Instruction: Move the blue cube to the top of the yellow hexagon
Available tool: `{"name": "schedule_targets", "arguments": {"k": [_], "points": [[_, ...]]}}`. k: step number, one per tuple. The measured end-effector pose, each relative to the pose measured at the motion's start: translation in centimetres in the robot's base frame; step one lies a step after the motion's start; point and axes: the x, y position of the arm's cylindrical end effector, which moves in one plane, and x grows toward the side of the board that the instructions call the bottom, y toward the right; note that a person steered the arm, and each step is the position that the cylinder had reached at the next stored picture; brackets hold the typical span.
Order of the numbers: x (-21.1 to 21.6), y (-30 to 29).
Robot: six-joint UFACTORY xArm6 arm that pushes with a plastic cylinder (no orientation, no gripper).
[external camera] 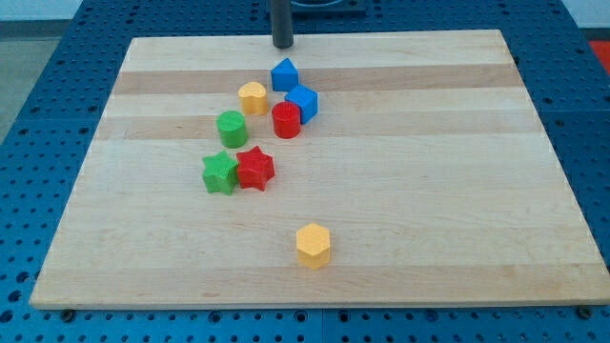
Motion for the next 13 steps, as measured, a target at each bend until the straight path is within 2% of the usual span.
{"name": "schedule_targets", "arguments": {"k": [3, 5, 8, 9, 10, 12, 13], "points": [[6.8, 1.7], [13.2, 2.1], [18.5, 2.1], [15.0, 2.1], [13.5, 2.1], [13.8, 5.8], [14.5, 5.8]]}}
